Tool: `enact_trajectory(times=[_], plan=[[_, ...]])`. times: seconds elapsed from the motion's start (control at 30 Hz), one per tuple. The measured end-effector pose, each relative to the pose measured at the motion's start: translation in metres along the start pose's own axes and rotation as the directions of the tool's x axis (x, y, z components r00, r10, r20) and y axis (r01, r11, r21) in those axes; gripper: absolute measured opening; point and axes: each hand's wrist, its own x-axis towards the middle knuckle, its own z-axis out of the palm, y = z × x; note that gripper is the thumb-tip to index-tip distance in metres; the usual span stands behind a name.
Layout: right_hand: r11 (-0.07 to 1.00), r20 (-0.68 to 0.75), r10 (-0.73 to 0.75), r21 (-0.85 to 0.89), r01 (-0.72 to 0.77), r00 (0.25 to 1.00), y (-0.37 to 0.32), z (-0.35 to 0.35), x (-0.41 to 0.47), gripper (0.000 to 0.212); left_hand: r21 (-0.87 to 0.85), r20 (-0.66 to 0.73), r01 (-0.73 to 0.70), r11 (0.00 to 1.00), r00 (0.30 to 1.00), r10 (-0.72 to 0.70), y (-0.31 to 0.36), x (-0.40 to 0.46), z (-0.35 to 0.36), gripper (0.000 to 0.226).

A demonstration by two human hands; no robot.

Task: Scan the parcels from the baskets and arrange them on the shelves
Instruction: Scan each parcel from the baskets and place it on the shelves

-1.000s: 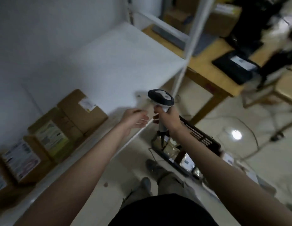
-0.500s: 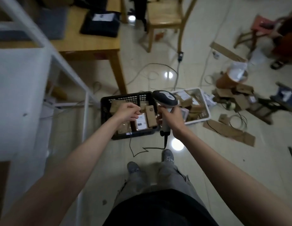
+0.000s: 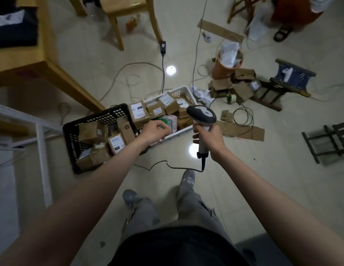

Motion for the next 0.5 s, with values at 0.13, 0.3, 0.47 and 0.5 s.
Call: enact_trajectory(times=[0.13, 0.3, 0.47, 0.5], plan=[[0.999, -0.021, -0.032, -0.015, 0.032, 0.999, -0.023, -0.051, 0.033, 0.024, 0.042, 0.012, -0.024, 0.999, 1.0, 0.024, 0.043, 0.021, 0.034, 0.012], [0.995, 0.002, -0.054, -0.088, 0.054, 0.999, -0.046, -0.082, 0.074, 0.017, 0.104, 0.009, -0.053, 0.993, 0.999, 0.053, 0.077, 0.052, 0.052, 0.006], [0.985, 0.019, 0.005, -0.171, -0.002, 1.0, -0.058, -0.089, 0.122, 0.021, 0.089, -0.007, -0.009, 0.996, 1.0, 0.01, 0.094, 0.099, 0.058, 0.006], [0.983, 0.027, 0.015, -0.185, -0.01, 1.0, -0.059, -0.089, 0.133, 0.021, 0.084, -0.001, 0.009, 0.996, 1.0, -0.009, 0.096, 0.111, 0.059, 0.008]])
